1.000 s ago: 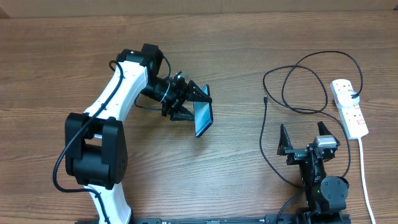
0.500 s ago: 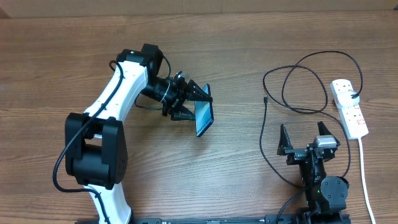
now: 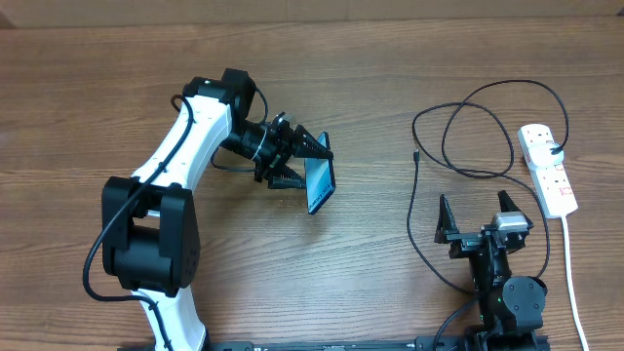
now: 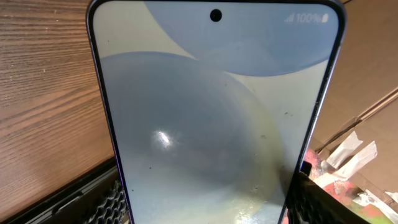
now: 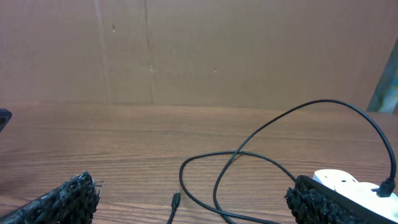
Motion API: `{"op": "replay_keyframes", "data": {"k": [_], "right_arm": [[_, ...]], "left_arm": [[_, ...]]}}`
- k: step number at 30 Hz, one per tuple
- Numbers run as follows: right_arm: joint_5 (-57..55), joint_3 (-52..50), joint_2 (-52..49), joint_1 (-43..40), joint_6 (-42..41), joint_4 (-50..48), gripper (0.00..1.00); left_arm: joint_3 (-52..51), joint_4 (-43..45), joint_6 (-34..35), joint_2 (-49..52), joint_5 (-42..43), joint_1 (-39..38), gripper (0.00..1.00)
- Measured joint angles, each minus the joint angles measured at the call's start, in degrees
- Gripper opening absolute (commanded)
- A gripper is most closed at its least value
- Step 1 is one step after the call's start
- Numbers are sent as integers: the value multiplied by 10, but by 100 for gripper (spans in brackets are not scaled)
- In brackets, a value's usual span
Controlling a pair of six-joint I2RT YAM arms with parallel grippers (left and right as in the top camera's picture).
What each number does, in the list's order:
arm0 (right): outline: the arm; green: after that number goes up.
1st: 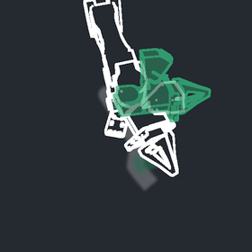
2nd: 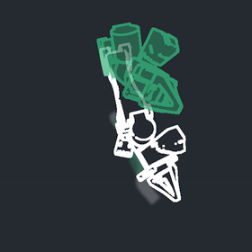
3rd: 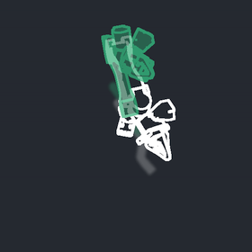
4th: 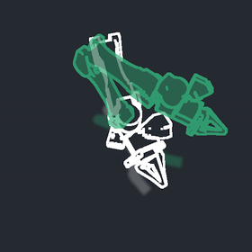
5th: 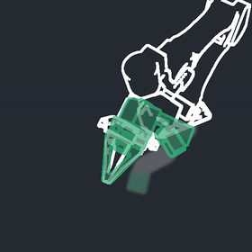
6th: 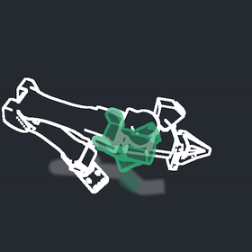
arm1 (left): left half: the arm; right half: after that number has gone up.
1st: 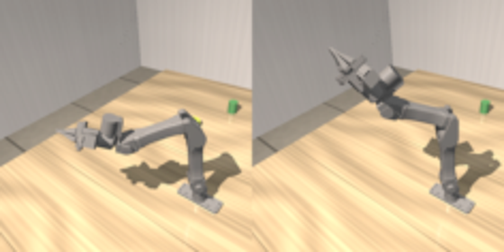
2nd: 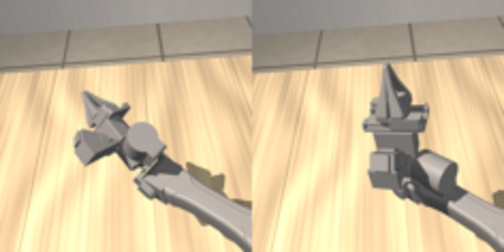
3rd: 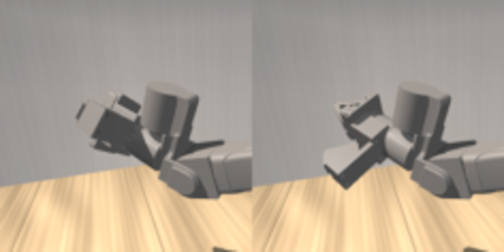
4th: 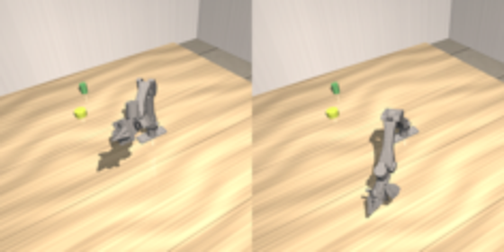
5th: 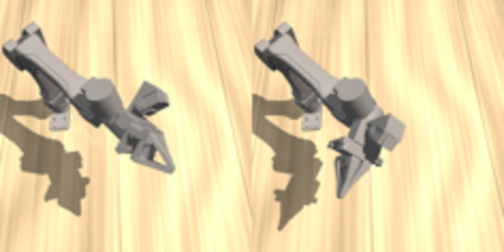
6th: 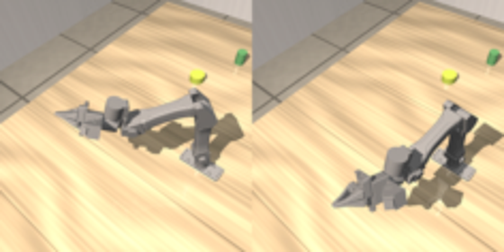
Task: Plug charger to phone and switch on socket
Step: 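Lift the phone with the left gripper and tilt it upright toward the right, then move the right gripper toward the phone held by the left gripper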
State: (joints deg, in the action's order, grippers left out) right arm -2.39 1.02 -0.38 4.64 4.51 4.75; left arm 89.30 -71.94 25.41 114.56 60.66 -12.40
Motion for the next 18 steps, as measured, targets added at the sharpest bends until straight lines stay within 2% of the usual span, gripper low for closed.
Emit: {"op": "replay_keyframes", "data": {"k": [18], "right_arm": [[0, 0, 0, 0, 0, 0, 100]], "left_arm": [[0, 93, 44, 0, -131, 0, 47]]}}
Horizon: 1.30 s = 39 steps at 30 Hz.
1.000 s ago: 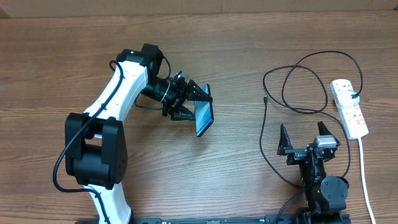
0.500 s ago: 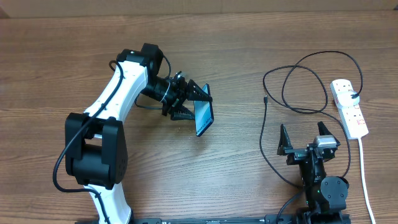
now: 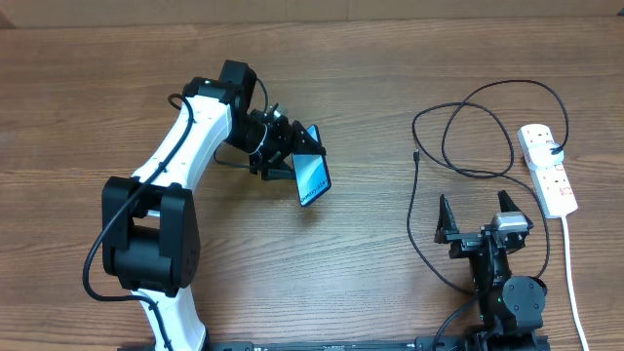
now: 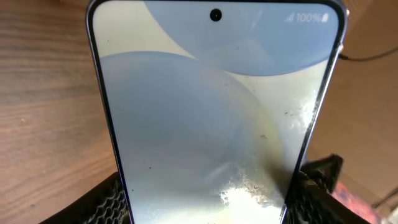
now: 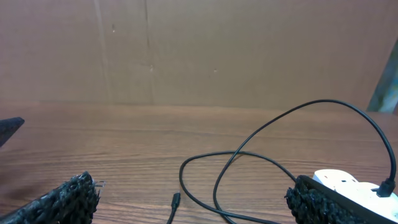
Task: Plug charger to phone and switch on socket
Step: 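Move the right gripper toward the phone held by the left gripper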
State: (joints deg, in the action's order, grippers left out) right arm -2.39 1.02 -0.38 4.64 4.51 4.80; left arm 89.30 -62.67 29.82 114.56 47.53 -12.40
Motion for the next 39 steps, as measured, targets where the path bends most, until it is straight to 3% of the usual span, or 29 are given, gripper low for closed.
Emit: {"op": "replay_keyframes", "data": {"k": [10, 17, 26, 39], "right_arm": [[63, 0, 0, 0, -26, -3, 100], [193, 0, 0, 0, -243, -10, 100], [263, 0, 0, 0, -477, -16, 100], [346, 17, -22, 0, -431, -36, 100]], "left_arm": [[0, 32, 35, 0, -39, 1, 46], [0, 40, 50, 0, -41, 17, 45], [0, 40, 59, 0, -23, 63, 41], [0, 40, 61, 0, 72, 90, 35]]}}
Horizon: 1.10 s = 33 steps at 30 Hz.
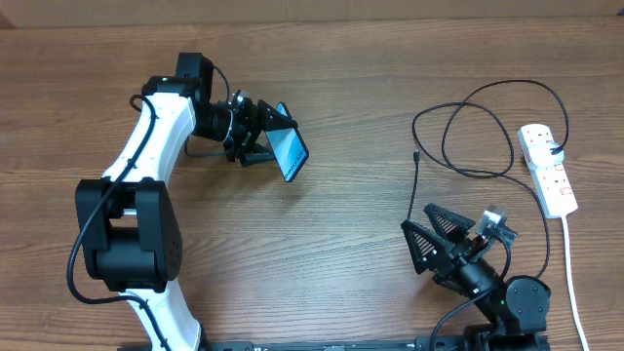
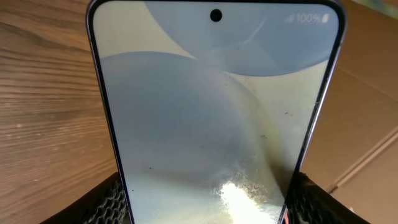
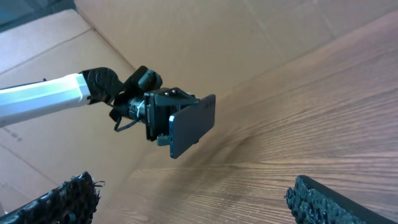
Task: Plug charger to phone and switch on socket
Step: 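Move the right gripper toward the phone held by the left gripper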
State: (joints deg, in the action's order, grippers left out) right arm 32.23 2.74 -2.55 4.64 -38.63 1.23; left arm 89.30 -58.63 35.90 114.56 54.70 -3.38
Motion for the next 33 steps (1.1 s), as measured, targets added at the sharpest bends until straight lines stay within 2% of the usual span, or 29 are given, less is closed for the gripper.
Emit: {"op": "replay_keyframes", "data": {"k": [7, 15, 18, 26, 33], "right_arm": [[5, 108, -127, 0, 52, 65, 100], [17, 307, -364, 0, 116, 215, 100], [54, 337, -435, 0, 122, 204, 100], [164, 341, -576, 0, 123, 175, 100], [210, 341, -636, 23, 126, 119, 100]], "left_arm": [[0, 0, 0, 0, 24, 0, 36], [0, 0, 0, -11, 32, 0, 36], [0, 0, 0, -25, 32, 0, 36], [0, 8, 7, -35, 17, -31, 37], [0, 43, 37, -35, -2, -64, 39]]}}
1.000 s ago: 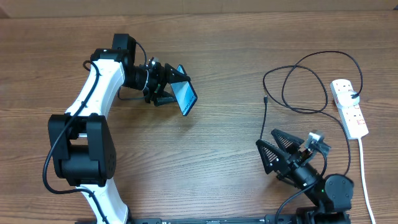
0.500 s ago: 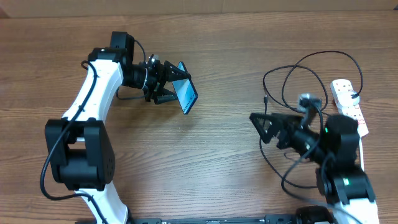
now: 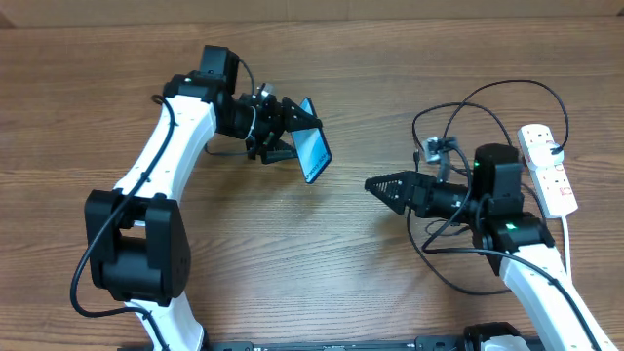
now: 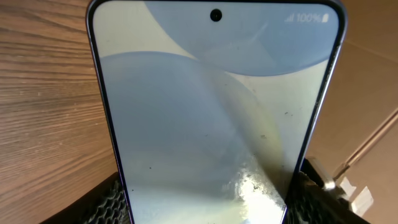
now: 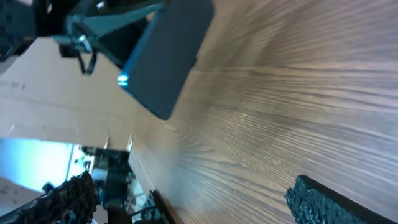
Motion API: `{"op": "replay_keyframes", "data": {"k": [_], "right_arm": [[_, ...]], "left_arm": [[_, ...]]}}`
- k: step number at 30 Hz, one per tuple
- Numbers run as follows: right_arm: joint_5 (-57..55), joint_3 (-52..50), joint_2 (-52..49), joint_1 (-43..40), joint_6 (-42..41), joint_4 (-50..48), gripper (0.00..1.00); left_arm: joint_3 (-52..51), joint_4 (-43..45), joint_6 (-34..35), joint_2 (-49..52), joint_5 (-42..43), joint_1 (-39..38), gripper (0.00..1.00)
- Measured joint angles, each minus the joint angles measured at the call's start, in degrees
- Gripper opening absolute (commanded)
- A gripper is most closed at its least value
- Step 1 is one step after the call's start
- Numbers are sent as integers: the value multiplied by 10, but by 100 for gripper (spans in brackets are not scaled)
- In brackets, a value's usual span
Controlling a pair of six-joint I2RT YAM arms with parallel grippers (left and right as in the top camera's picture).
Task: Plug charger to phone and switch on socket
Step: 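Move the right gripper toward the phone held by the left gripper, then grasp the phone's top edge with the right gripper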
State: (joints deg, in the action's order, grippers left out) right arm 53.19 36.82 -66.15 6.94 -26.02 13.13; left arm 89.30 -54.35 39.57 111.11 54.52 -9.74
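Note:
My left gripper (image 3: 295, 137) is shut on the phone (image 3: 314, 154), holding it edge-up above the left middle of the table. In the left wrist view the lit phone screen (image 4: 214, 106) fills the frame, with fingers (image 4: 104, 200) at its lower sides. My right gripper (image 3: 382, 185) is open and empty, pointing left toward the phone with a gap between them. The right wrist view shows the phone's dark back (image 5: 166, 57) far beyond the open gripper (image 5: 191, 183). The black charger cable (image 3: 466, 125) lies looped on the right, its plug end (image 3: 416, 154) on the table. The white socket strip (image 3: 546, 168) is at the far right.
The right arm's forearm (image 3: 507, 210) hangs over the cable loops. A white lead (image 3: 571, 268) runs from the socket strip toward the front edge. Cardboard walls stand behind the wooden table (image 3: 292, 273).
The left gripper has carried the phone to the right, toward the table's middle. The right gripper has moved from near the front edge up and back over the cable, still open, pointing at the phone.
At first the left gripper held the phone near the table's middle and the right gripper sat open at the front. The phone was then held further back and left, and the right gripper faced it. Now the phone and the open right gripper are closer together.

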Motion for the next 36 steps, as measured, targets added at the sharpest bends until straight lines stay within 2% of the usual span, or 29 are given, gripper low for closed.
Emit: {"op": "replay_keyframes", "data": {"k": [7, 19, 24, 32, 36], "right_arm": [[-25, 0, -5, 56, 2, -59, 100], [-279, 0, -10, 189, -16, -123, 100], [-362, 0, -38, 203, -56, -183, 100], [-397, 0, -104, 220, -79, -275, 100], [-401, 0, -125, 224, -83, -303, 92]], "left_arm": [[0, 30, 43, 0, -24, -14, 38], [0, 82, 116, 0, -36, -45, 39], [0, 82, 127, 0, -38, -49, 39], [0, 85, 135, 0, -38, -56, 39], [0, 88, 141, 0, -38, -65, 39]]}}
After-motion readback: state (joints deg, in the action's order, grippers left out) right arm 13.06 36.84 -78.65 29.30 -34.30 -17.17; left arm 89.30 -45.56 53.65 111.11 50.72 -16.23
